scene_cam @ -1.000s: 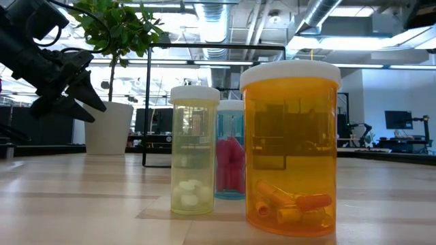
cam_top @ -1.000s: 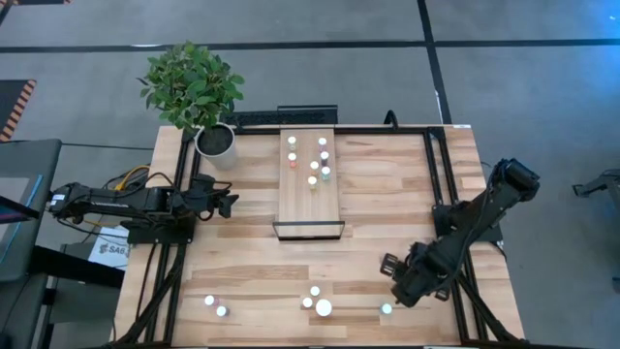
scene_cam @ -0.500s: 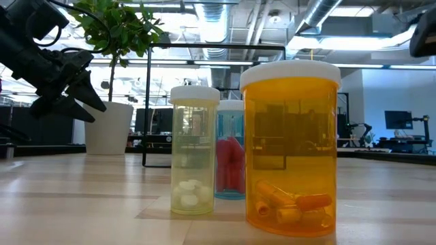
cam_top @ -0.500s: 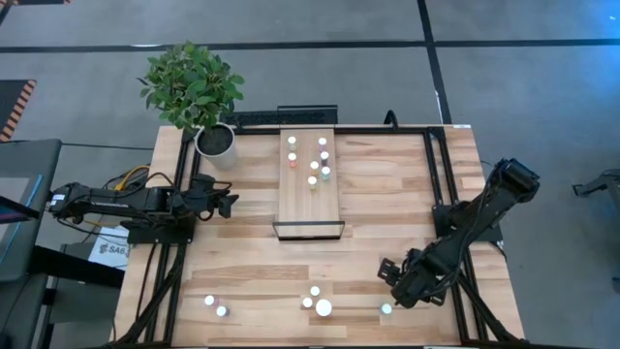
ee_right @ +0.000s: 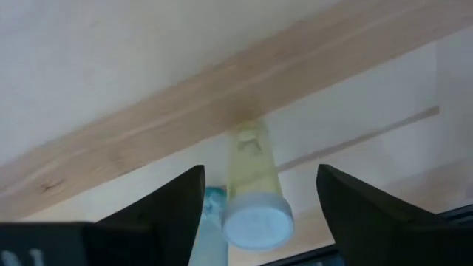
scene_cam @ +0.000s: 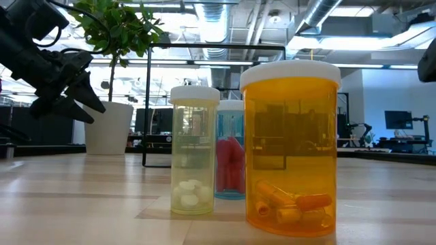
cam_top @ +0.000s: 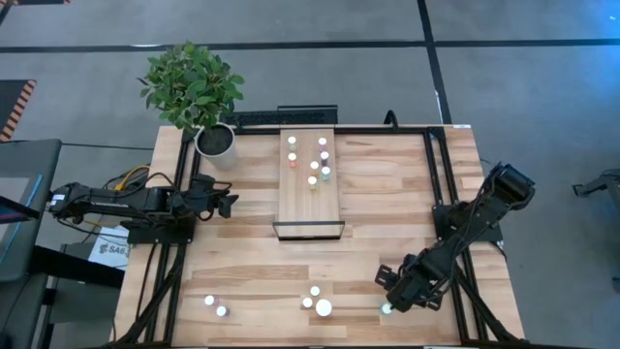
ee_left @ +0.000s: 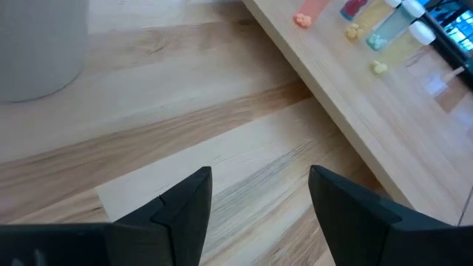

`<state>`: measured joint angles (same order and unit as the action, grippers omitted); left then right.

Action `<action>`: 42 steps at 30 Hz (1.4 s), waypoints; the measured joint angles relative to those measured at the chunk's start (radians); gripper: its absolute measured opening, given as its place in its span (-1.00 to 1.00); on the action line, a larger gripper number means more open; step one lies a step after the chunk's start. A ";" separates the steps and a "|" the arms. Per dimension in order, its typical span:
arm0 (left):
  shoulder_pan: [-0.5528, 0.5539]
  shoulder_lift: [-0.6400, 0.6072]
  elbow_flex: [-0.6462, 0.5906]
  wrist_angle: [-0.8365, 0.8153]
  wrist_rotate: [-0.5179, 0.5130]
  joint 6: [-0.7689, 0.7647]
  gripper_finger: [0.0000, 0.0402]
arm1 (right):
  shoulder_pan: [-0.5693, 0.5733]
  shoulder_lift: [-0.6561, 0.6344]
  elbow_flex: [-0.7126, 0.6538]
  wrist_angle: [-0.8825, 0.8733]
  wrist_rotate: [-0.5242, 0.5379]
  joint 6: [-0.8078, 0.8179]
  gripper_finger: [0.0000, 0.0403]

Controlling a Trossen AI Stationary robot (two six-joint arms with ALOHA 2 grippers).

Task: Pick and place medicine bottles onto shelf by color
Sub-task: Put the yellow pill bottle on the shelf

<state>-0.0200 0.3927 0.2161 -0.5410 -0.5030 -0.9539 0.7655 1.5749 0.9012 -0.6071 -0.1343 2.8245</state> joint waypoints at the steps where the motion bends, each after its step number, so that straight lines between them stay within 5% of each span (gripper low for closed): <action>1: 0.000 0.000 0.000 -0.003 0.000 0.000 0.06 | -0.001 0.001 0.000 -0.003 0.000 -0.002 0.38; 15: 0.000 0.000 0.000 -0.011 0.000 0.000 0.06 | -0.001 0.001 0.000 -0.002 0.000 -0.006 -0.47; 25: 0.000 0.000 0.000 -0.011 0.000 0.000 0.06 | -0.051 -0.028 0.001 -0.059 -0.001 -0.069 -0.31; 31: 0.000 0.000 0.000 -0.011 0.000 0.000 0.06 | -0.123 -0.054 0.000 -0.115 -0.030 -0.141 -0.43; 42: 0.000 0.000 0.000 -0.026 0.000 0.000 0.06 | -0.384 -0.146 0.001 -0.265 -0.034 -0.327 -0.38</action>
<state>-0.0203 0.3927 0.2161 -0.5675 -0.5030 -0.9539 0.3812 1.4294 0.9020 -0.8716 -0.1685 2.4971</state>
